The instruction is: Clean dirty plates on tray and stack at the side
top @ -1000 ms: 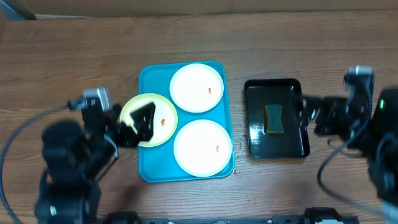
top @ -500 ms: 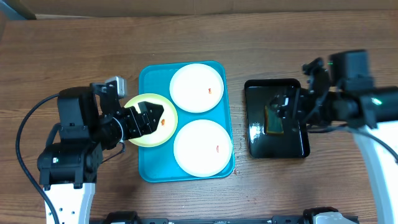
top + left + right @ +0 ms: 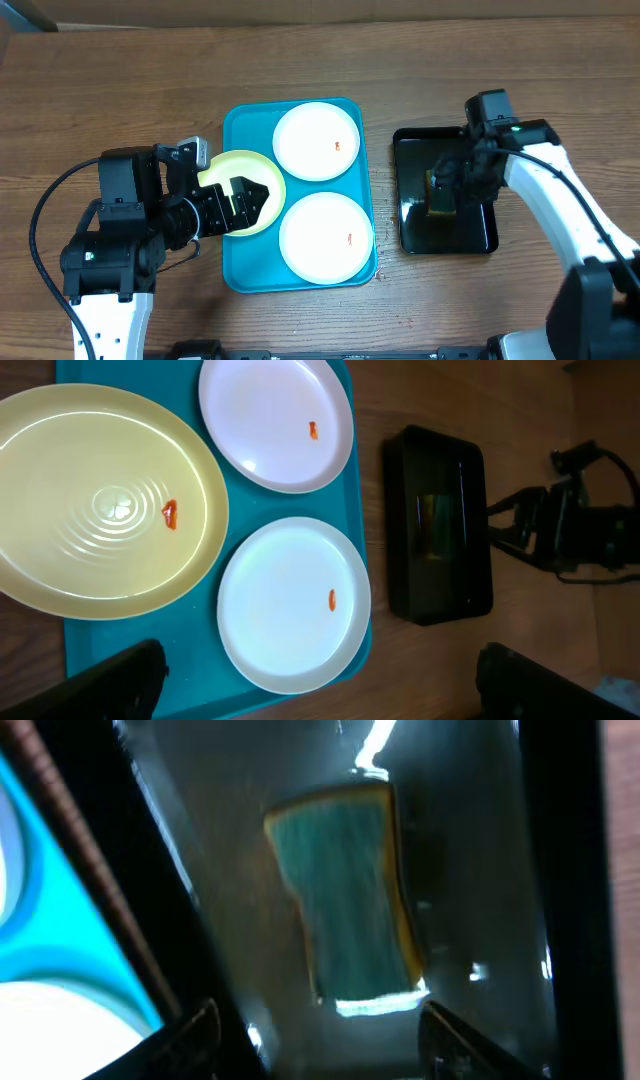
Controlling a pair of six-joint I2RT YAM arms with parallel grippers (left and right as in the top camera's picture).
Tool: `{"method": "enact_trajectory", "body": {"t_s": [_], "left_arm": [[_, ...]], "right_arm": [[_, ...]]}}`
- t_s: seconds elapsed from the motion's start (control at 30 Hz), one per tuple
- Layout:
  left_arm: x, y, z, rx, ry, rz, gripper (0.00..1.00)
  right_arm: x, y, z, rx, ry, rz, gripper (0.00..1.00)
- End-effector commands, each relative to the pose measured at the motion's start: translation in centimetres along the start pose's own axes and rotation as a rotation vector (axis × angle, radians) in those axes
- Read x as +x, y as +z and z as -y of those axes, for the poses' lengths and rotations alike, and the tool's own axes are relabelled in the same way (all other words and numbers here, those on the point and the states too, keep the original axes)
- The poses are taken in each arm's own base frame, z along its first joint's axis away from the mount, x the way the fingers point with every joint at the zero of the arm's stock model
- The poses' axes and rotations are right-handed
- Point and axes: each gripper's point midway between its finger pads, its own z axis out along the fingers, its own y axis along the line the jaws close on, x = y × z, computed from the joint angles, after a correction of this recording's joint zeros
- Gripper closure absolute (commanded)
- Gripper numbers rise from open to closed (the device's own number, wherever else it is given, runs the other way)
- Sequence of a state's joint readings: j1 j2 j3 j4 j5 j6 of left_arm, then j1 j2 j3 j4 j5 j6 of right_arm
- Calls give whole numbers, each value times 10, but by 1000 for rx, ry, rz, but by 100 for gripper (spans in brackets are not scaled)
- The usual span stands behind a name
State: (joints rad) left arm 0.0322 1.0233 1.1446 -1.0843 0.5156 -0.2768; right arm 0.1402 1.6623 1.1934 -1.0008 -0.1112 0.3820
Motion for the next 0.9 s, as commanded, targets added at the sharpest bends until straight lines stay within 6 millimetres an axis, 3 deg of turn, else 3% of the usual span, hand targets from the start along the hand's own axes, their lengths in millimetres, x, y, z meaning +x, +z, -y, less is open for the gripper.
{"method": "enact_trajectory", "body": {"t_s": [0.0,0.1,0.3,0.47,0.53,0.6,0.7,0.87], "left_arm": [[-6,-4,6,7,51,19,0],[-6,-4,6,8,51,17,0],[-5,-4,6,10,49,13,0],[-5,-4,6,10,49,13,0],[-4,-4,6,9,48,12,0],[-4,-4,6,9,47,11,0],[-4,-4,6,9,47,11,0],[-4,-4,6,9,47,11,0]], "right_arm": [[-4,19,4,30,1,-6,36],[-10,38,7,51,-22,-15,37],[-10,63,14,88,-18,-52,66],[-4,73,21,103,-18,-49,69],[3,82,24,95,-6,-53,79],[9,88,23,72,-5,-65,96],[7,82,21,73,-2,-72,96],[-11,44,8,64,-4,-51,96]]}}
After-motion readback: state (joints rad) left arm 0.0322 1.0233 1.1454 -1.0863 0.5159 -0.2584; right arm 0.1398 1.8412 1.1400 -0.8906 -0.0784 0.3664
